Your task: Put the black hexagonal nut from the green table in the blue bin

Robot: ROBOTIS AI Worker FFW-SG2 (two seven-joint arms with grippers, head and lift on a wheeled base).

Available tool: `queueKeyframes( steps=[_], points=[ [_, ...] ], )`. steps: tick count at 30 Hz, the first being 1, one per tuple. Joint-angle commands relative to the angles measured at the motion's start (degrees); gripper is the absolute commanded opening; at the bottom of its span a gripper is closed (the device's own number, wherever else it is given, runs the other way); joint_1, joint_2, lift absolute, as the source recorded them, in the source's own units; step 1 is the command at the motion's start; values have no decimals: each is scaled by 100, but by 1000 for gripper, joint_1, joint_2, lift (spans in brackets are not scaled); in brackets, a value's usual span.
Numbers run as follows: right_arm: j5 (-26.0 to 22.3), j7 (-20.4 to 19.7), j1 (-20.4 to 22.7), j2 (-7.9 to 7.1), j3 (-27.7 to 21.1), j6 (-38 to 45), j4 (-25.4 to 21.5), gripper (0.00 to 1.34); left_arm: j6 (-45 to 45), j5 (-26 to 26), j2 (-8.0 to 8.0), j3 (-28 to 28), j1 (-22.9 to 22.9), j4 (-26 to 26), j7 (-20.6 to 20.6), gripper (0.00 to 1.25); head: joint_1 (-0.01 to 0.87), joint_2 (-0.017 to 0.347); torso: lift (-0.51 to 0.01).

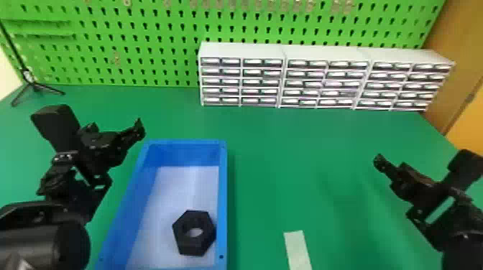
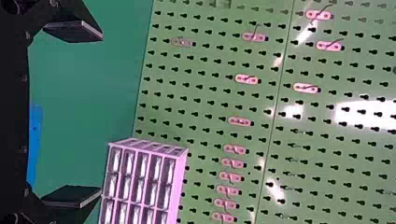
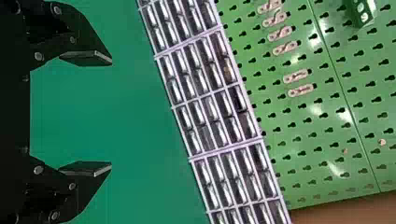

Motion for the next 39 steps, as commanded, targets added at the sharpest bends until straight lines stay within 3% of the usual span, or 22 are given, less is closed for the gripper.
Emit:
queueKeyframes(
  steps=[1, 39],
  points=[
    [15, 0, -19, 2, 6, 3, 2, 868, 0, 0, 0, -10, -3, 0, 7, 1126, 692, 8, -97],
    [173, 0, -116, 64, 191, -6, -51, 868, -26, 18, 0, -97, -56, 0, 7, 1126, 692, 8, -97]
  ],
)
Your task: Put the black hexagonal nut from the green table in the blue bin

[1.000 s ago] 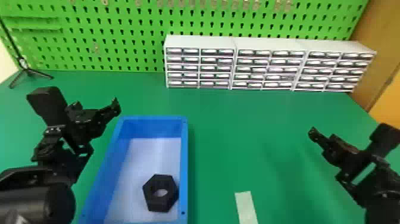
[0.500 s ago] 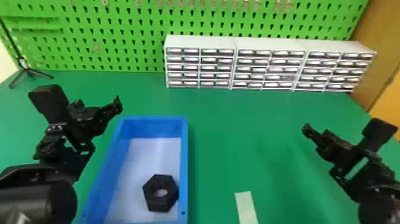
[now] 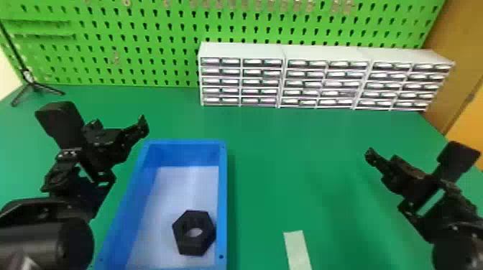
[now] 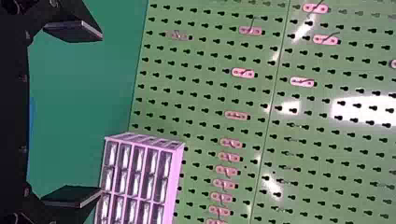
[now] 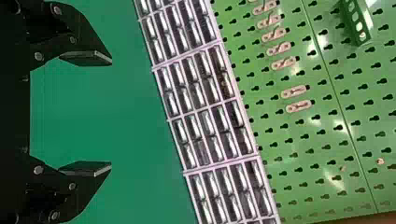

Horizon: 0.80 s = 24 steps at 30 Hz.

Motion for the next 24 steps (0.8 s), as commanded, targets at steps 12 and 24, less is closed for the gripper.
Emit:
queueKeyframes(
  steps=[12, 24],
  points=[
    [24, 0, 39, 14, 2, 0, -1, 868, 0, 0, 0, -6, 0, 0, 0, 1126, 692, 8, -97],
    [103, 0, 48, 32, 2, 0, -36, 868, -18, 0, 0, -15, 9, 0, 8, 1126, 692, 8, -97]
  ],
)
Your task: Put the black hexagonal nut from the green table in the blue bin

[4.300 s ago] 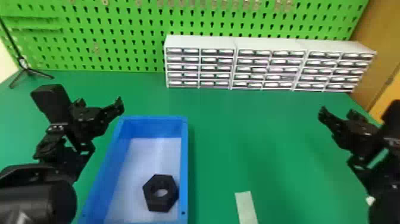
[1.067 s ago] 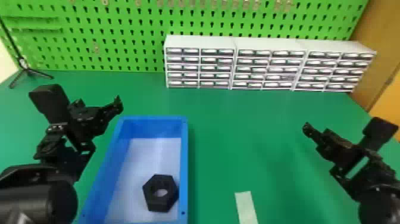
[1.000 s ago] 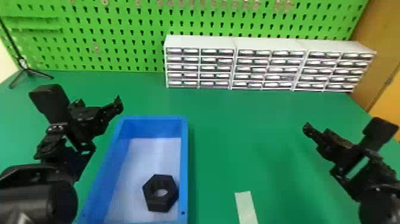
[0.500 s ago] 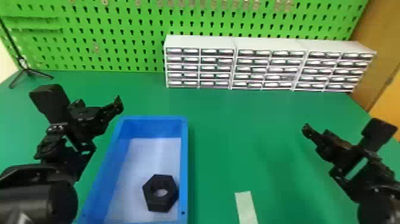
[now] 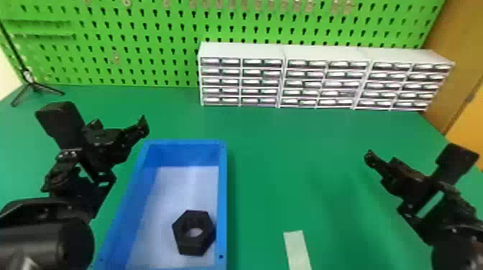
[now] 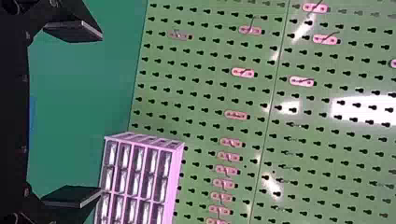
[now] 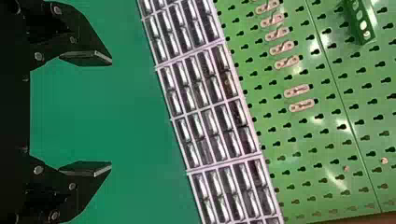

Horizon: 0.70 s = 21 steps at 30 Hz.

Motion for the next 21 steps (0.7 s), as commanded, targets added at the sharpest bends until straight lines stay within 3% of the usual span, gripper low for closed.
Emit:
queueKeyframes(
  steps=[1, 15, 21],
  points=[
    [82, 0, -9, 8, 0, 0, -33, 868, -2, -8, 0, -7, 1, 0, 8, 1126, 692, 8, -97],
    [258, 0, -26, 35, -9, 0, -77, 868, -2, 1, 0, -7, 1, 0, 8, 1126, 692, 8, -97],
    [609, 9, -9, 44, 18, -123, -165, 868, -2, 1, 0, -7, 1, 0, 8, 1126, 692, 8, -97]
  ],
)
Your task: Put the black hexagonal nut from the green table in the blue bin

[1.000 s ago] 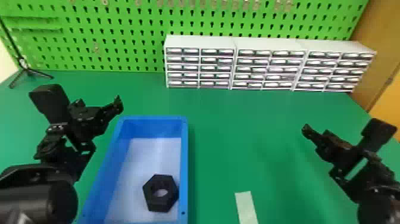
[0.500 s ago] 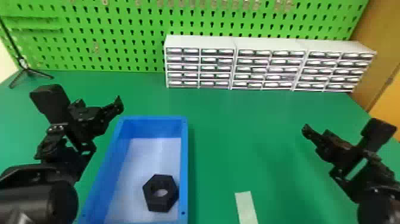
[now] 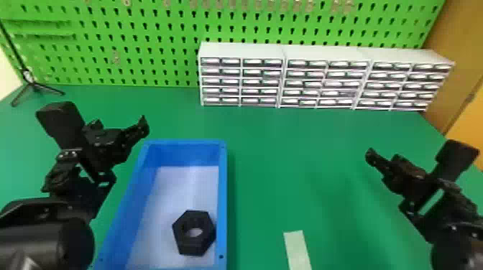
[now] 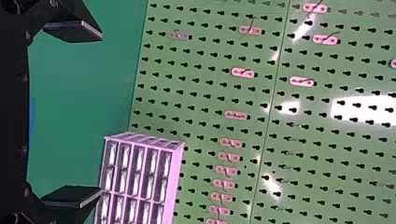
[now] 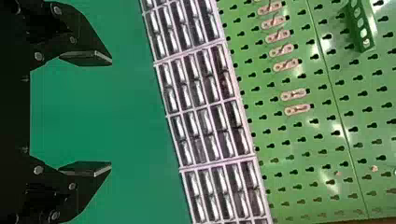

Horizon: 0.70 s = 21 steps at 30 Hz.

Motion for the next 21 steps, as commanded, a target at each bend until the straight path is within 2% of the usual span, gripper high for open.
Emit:
queueKeyframes(
  steps=[1, 21],
  points=[
    [206, 7, 12, 6, 32, -120, -42, 868, 0, 0, 0, 0, 0, 0, 0, 1126, 692, 8, -97],
    [303, -2, 12, 50, 23, -279, -42, 868, 0, 0, 0, -9, 0, 9, 0, 1126, 692, 8, -97]
  ],
)
